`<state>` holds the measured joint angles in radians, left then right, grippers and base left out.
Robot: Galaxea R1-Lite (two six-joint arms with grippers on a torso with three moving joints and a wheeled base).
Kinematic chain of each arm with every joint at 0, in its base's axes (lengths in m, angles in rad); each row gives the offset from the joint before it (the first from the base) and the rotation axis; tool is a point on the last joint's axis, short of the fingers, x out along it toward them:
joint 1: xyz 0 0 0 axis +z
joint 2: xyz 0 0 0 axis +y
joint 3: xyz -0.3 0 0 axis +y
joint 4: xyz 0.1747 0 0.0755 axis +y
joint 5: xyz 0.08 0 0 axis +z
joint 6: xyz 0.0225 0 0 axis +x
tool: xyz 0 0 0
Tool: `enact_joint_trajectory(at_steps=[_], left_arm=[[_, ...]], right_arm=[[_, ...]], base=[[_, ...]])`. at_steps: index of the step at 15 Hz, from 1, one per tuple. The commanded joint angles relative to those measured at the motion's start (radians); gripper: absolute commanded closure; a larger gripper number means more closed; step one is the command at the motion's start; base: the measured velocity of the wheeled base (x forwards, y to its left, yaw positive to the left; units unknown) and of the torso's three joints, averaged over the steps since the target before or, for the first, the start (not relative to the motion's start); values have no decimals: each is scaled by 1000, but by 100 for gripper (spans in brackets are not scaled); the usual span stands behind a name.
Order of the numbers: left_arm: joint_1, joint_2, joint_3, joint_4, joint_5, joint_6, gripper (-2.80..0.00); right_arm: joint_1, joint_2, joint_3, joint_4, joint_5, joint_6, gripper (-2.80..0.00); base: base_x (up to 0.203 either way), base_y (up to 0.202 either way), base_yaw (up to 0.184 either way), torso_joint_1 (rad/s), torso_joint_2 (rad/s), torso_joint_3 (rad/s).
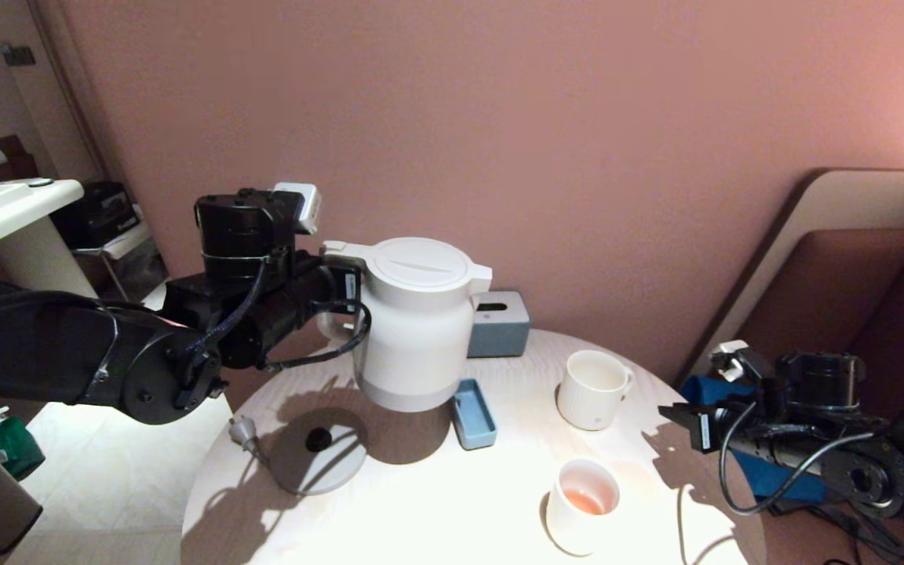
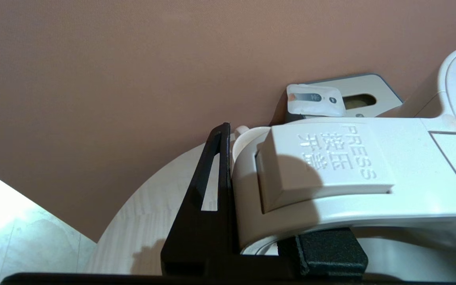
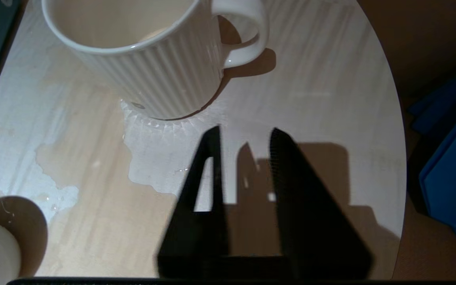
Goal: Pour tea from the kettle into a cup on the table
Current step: Pour water into the cup
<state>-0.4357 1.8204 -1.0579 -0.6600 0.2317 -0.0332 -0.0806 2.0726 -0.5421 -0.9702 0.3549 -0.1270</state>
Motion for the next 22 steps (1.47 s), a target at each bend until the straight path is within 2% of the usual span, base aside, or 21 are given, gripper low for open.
enact_joint_trajectory(at_steps=[1, 7, 9, 13, 22], left_arm=[[0, 3, -1, -4, 1, -1, 0], [0, 5, 2, -4, 1, -2, 0], [1, 0, 3, -4, 3, -2, 0], [2, 0, 4, -4, 3, -1, 0], [2, -7, 6, -4, 4, -1, 0]], right_arm=[[8, 6, -11, -4, 3, -1, -280], [6, 66, -75, -11, -18, 4, -280], [5, 106, -72, -92, -65, 2, -280], [5, 202, -65, -261, -109, 1, -280], [15, 221, -116, -268, -105, -3, -280]], base=[[0, 0, 0, 0, 0, 0], [0, 0, 0, 0, 0, 0], [0, 0, 0, 0, 0, 0], [0, 0, 0, 0, 0, 0], [0, 0, 0, 0, 0, 0]])
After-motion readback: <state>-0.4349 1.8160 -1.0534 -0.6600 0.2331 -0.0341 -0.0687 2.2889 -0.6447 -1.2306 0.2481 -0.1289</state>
